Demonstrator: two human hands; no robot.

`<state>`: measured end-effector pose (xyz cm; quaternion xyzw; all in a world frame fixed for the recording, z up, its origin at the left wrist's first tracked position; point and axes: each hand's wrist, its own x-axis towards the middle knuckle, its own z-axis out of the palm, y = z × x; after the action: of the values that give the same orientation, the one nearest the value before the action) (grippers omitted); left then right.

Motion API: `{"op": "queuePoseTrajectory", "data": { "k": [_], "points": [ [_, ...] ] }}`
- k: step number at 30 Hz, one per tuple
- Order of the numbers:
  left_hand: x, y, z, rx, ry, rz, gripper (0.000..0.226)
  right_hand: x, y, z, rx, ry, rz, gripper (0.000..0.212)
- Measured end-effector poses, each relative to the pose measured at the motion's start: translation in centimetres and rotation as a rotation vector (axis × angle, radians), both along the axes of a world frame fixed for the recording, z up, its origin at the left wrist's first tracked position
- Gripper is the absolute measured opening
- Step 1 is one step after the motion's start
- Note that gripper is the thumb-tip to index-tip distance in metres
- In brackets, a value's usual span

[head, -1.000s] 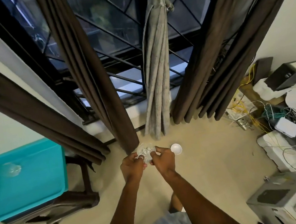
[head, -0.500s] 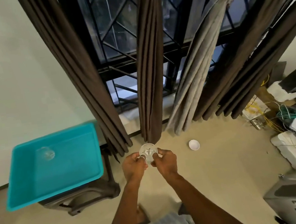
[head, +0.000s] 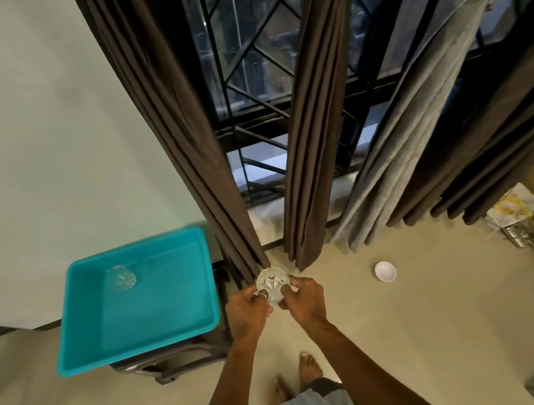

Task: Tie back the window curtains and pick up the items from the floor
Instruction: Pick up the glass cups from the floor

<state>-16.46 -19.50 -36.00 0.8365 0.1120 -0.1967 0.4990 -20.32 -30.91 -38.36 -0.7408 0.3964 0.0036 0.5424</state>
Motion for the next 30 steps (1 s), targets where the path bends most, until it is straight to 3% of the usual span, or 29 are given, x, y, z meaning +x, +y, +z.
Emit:
{"op": "queuePoseTrajectory", "data": {
  "k": [5,14,26,30],
  "points": [
    [1.4,1.4,-1.5,0.08,0.047,0.078,0.019,2.4,1.3,-1.8,0.005,-0.003,0.115,0.031],
    [4.2,3.0,-1.4,0.052,0.02,0.108,0.018,5.7,3.3,-2.4,0.0,0.026,0.1,0.03],
    [10.3,14.3,-3.5,0.082,0.162,0.095,0.03,11.6,15.9,-1.2,-0.044,0.14,0.076,0.025],
    [13.5,18.2,-3.8,0.02,0.176,0.059,0.023,15.1,19.8,-1.8,-0.055,0.22,0.075,0.028]
  ]
}}
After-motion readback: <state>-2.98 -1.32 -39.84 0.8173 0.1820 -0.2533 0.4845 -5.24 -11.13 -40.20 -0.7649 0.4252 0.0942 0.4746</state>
